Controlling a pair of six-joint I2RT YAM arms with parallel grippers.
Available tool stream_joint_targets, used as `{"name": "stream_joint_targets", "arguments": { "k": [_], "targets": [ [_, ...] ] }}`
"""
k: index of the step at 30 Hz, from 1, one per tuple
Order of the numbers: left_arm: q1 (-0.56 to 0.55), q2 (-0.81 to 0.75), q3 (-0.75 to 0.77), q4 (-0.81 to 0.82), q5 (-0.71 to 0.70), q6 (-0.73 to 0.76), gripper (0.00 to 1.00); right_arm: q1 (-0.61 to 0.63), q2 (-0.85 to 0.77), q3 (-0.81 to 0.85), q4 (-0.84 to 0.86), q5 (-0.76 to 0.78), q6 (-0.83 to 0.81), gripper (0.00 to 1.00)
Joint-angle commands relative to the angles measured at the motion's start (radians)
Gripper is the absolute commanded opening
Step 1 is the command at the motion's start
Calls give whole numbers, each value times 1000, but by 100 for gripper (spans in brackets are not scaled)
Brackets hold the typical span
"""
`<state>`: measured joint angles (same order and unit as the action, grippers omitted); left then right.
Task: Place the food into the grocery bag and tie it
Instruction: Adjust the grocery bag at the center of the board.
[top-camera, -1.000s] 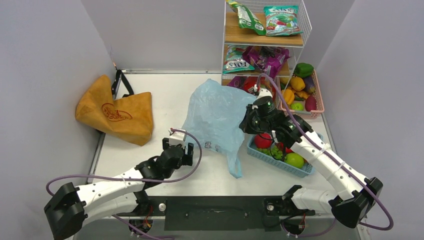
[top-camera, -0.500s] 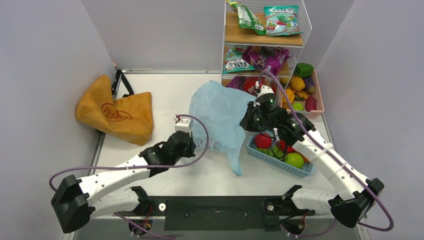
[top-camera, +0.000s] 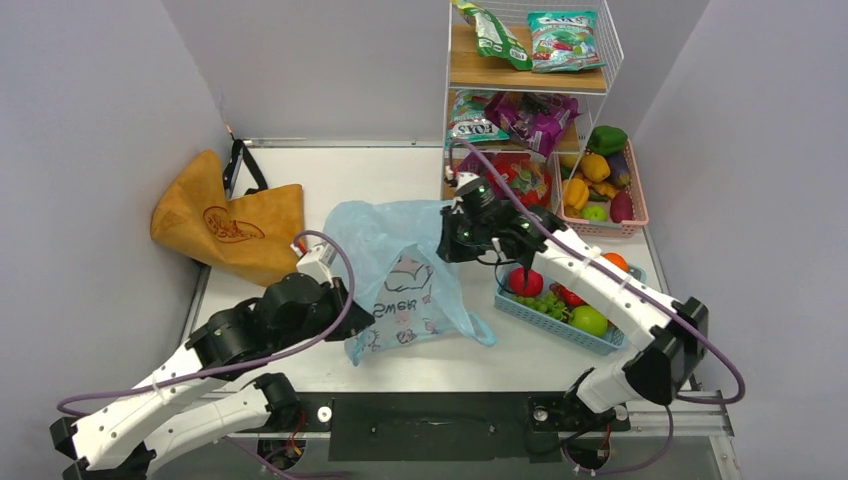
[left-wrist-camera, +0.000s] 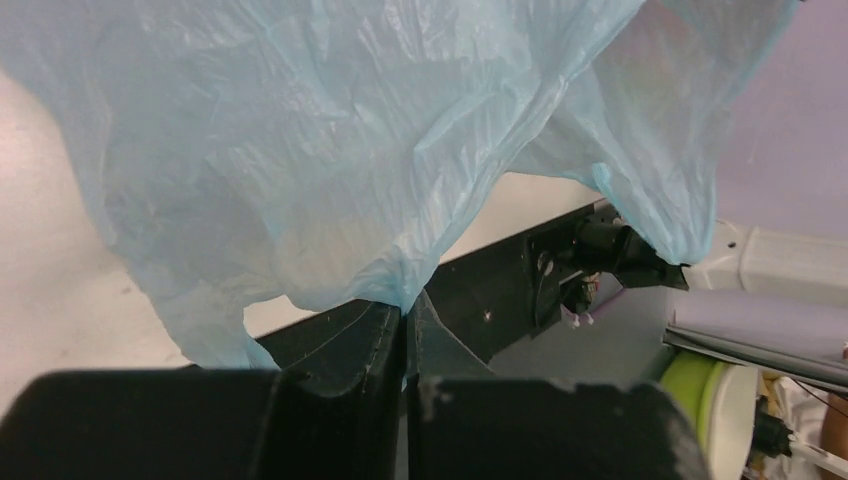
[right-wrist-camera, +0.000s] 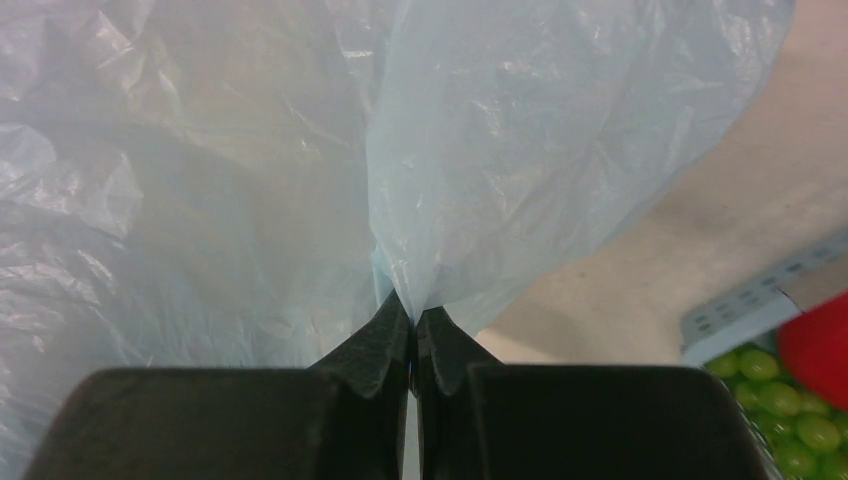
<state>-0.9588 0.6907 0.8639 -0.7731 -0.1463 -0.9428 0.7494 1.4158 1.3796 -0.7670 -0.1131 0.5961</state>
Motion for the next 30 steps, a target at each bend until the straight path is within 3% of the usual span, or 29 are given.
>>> {"name": "stream_joint_targets", "arguments": {
  "k": [1,4,7,9,10,14,23,30],
  "targets": [
    [-6,-72,104,-220,53,-105,0,49,109,102,37,-105,-67,0],
    [-6,-88,146,-306,28,-115,2,60,178,158,29,-141,-91,0],
    [-6,-95,184,-397,1,-108,16,66,227,183,20,-160,-106,0],
    [-6,-80,213,-424,21,-80,33,69,246,196,14,-163,-114,0],
    [-6,-73,241,-431,27,-55,45,69,255,202,12,-165,-119,0],
    [-6,-9,341,-492,-30,16,64,70,277,211,4,-169,-126,0],
    [-6,234,551,-527,-82,222,70,70,310,227,1,-175,-131,0],
    [-8,516,1001,-724,-137,389,71,69,346,277,-29,-169,-151,0]
  ]
}}
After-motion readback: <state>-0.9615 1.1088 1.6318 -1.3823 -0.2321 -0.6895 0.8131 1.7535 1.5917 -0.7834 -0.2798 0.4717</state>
